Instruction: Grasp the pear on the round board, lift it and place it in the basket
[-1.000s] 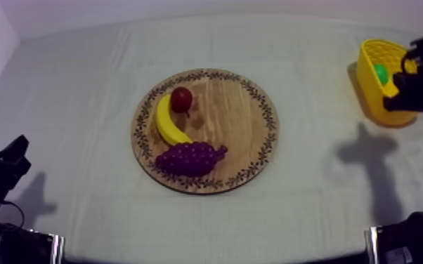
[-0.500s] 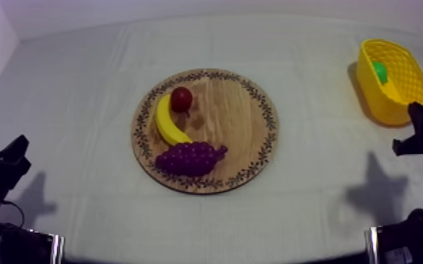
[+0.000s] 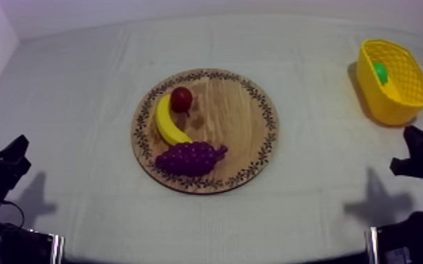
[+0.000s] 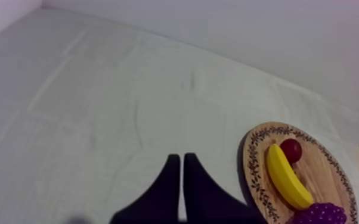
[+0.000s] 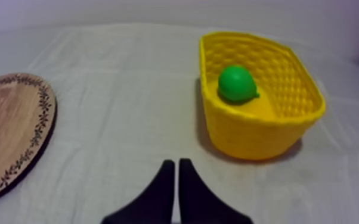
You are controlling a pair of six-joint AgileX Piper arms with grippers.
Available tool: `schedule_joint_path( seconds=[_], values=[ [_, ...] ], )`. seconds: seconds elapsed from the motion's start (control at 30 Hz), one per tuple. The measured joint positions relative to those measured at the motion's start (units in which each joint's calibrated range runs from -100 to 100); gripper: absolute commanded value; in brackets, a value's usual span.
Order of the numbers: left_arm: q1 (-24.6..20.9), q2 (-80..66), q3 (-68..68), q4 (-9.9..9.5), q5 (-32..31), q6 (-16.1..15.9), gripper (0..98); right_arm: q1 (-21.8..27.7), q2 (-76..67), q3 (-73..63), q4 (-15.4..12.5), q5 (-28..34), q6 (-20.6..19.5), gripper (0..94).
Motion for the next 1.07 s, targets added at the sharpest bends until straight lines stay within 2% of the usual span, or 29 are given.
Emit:
schedule_joint_path(
  seconds=[0.13,0.23,0.53,1.07],
  values=[
    [0.00,0.00,0.00,0.00,0.00,0.00,0.1,-0.09,-0.06,1.64,1.59,-0.70,-3.20,0.5],
    [0.00,0.00,0.00,0.00,0.00,0.00,0.1,-0.12,-0.12,1.88,1.60,-3.04,-3.59,0.4],
    [0.00,0.00,0.00,0.00,0.00,0.00,0.1,-0.12,-0.12,2.09,1.80,-2.96,1.22,0.4],
    [0.00,0.00,0.00,0.00,0.00,0.00,0.1,-0.12,-0.12,2.09,1.80,-3.04,0.94,0.4]
  ],
)
